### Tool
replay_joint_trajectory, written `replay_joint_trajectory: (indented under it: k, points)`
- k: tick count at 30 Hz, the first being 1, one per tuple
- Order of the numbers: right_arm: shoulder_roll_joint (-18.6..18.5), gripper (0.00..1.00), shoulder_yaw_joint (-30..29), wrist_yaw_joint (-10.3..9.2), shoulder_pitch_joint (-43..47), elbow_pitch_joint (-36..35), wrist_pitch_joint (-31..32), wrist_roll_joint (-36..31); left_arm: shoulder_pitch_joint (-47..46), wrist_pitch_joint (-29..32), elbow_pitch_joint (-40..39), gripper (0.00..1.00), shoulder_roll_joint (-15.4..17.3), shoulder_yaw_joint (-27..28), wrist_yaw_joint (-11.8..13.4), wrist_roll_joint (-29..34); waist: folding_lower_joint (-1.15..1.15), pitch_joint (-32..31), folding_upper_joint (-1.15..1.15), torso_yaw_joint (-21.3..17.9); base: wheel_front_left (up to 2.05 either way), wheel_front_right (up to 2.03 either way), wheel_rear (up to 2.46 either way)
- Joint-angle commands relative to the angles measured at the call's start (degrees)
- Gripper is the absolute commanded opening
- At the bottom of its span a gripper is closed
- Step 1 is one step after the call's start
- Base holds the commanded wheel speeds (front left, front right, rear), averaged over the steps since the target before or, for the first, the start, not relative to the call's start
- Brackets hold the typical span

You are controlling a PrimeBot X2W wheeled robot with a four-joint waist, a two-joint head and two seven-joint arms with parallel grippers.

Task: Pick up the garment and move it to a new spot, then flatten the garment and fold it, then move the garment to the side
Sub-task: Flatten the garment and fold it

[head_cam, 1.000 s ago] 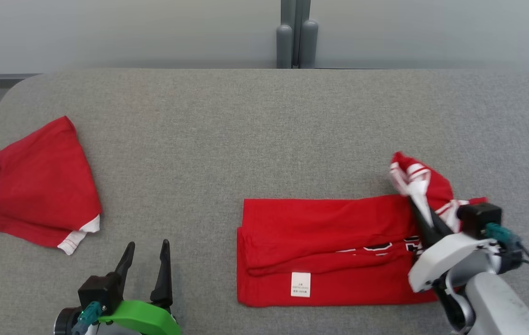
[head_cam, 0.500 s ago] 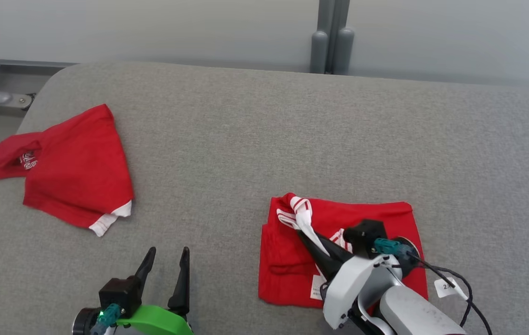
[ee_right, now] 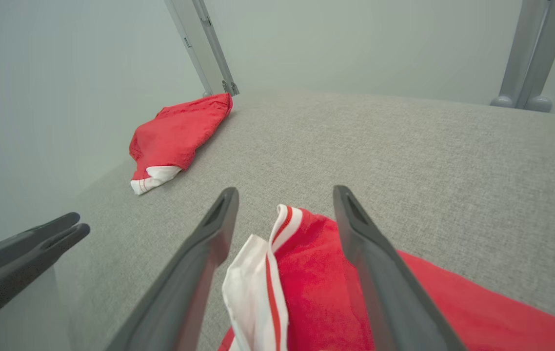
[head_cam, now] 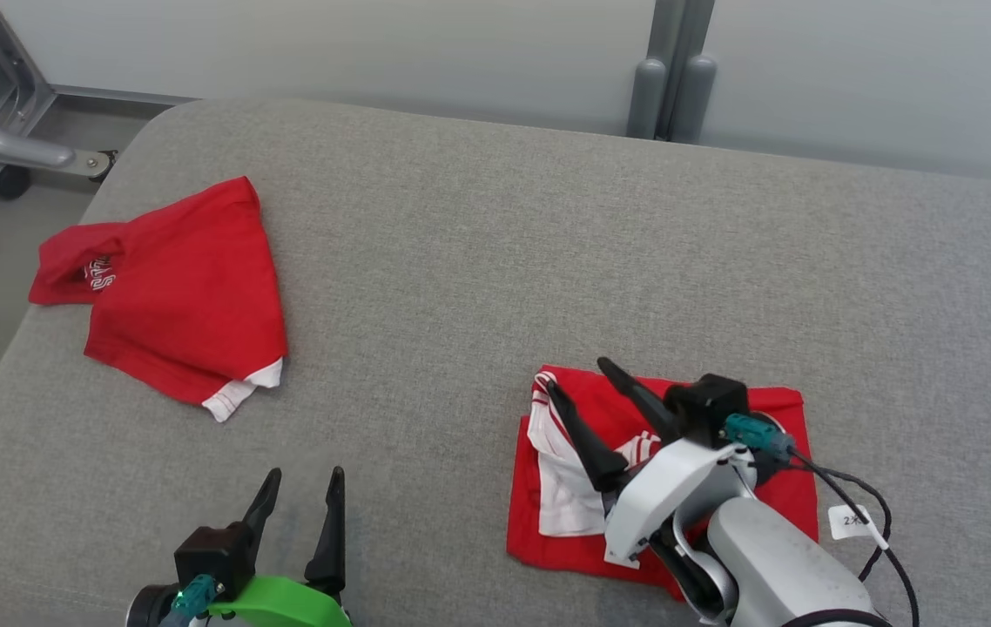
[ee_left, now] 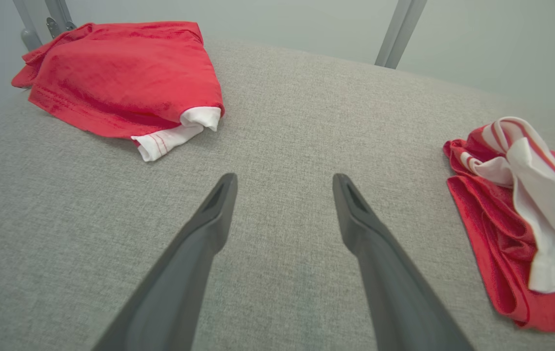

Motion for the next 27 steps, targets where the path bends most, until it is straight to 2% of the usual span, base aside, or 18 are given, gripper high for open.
replay_joint_trajectory:
  k: [1, 5, 9, 14, 19, 27]
  points:
    - [-0.39, 1.0, -0.86, -0.07, -0.5, -1.11, -0.94, 0.66, 0.76, 0.02, -0.32, 1.0, 0.12, 0.28, 0.06, -0.06, 0.0, -0.11, 0.0, -0.84, 0.0, 0.0, 0.0]
    - [-2.47, 1.0, -7.12, -0.08, 1.66, -5.22, -2.13, 1.47, 0.64, 0.02, -0.86, 1.0, 0.13, 0.54, 0.27, -0.35, 0.0, -0.4, 0.0, -2.41, 0.0, 0.0, 0.0]
    - [-4.94, 1.0, -9.9, -0.06, 5.41, -9.23, -2.22, 1.08, 0.55, 0.02, -1.14, 1.0, 0.12, 0.39, 0.45, -0.33, 0.0, -0.52, 0.0, -3.62, 0.0, 0.0, 0.0]
    - [-7.66, 1.0, -7.94, -0.06, 11.11, -13.22, -2.26, 3.23, 0.49, 0.02, -1.29, 1.0, 0.14, 0.2, 0.45, -0.5, 0.0, -0.44, 0.0, -4.17, 0.0, 0.0, 0.0]
    - [-10.04, 1.0, -3.3, -0.05, 14.66, -15.95, -1.73, 6.82, 0.55, 0.02, -1.11, 1.0, 0.13, -0.21, 0.37, -0.73, 0.0, -0.28, 0.0, -4.16, 0.0, 0.0, 0.0]
    - [-10.47, 1.0, -0.48, -0.05, 14.96, -13.34, -0.78, 8.05, 0.15, 0.02, -1.14, 1.0, 0.13, -0.25, 0.28, -0.75, 0.0, -0.39, 0.0, -3.39, 0.0, 0.0, 0.0]
